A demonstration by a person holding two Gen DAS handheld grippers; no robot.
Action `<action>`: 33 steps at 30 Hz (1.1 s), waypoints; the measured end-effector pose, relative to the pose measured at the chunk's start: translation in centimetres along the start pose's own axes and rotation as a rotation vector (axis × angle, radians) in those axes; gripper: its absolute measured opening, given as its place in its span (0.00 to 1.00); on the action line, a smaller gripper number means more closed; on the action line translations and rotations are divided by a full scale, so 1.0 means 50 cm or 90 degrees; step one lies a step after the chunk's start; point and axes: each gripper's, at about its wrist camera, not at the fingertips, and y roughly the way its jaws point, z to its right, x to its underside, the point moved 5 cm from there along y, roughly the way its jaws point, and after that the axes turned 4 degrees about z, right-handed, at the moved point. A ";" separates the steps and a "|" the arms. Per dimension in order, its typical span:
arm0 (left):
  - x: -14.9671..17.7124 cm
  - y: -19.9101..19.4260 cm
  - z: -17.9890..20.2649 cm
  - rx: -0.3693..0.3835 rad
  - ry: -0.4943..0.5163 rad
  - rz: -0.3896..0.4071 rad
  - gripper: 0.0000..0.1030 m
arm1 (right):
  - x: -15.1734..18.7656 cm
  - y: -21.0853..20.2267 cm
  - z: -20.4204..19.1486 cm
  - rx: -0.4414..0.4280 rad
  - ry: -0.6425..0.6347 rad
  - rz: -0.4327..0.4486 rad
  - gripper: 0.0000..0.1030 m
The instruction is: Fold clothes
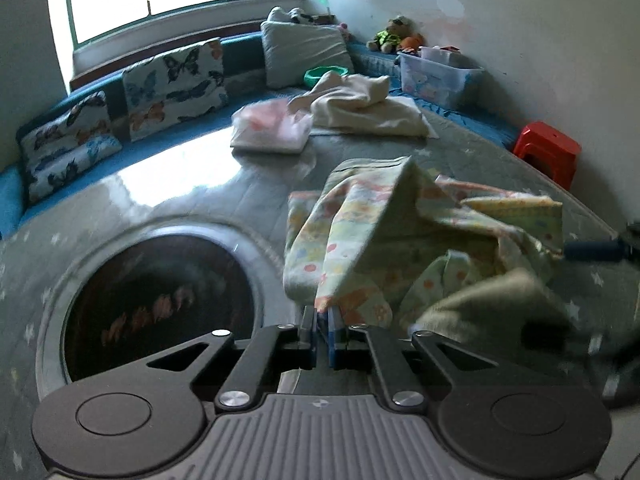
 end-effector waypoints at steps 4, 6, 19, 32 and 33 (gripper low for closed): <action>0.043 -0.020 -0.019 0.004 -0.010 -0.020 0.06 | -0.018 -0.007 0.009 -0.025 0.024 0.009 0.88; 0.059 -0.023 -0.027 0.008 -0.011 -0.031 0.06 | -0.027 -0.008 0.012 -0.028 0.026 0.015 0.88; 0.002 -0.046 -0.035 -0.001 -0.002 0.026 0.31 | -0.064 0.015 0.036 -0.024 0.049 0.025 0.89; -0.064 0.062 0.058 0.014 0.067 0.013 0.56 | -0.034 0.070 0.049 0.013 0.038 -0.035 0.93; -0.066 0.070 0.065 0.014 0.073 0.011 0.59 | -0.034 0.073 0.050 0.013 0.036 -0.037 0.93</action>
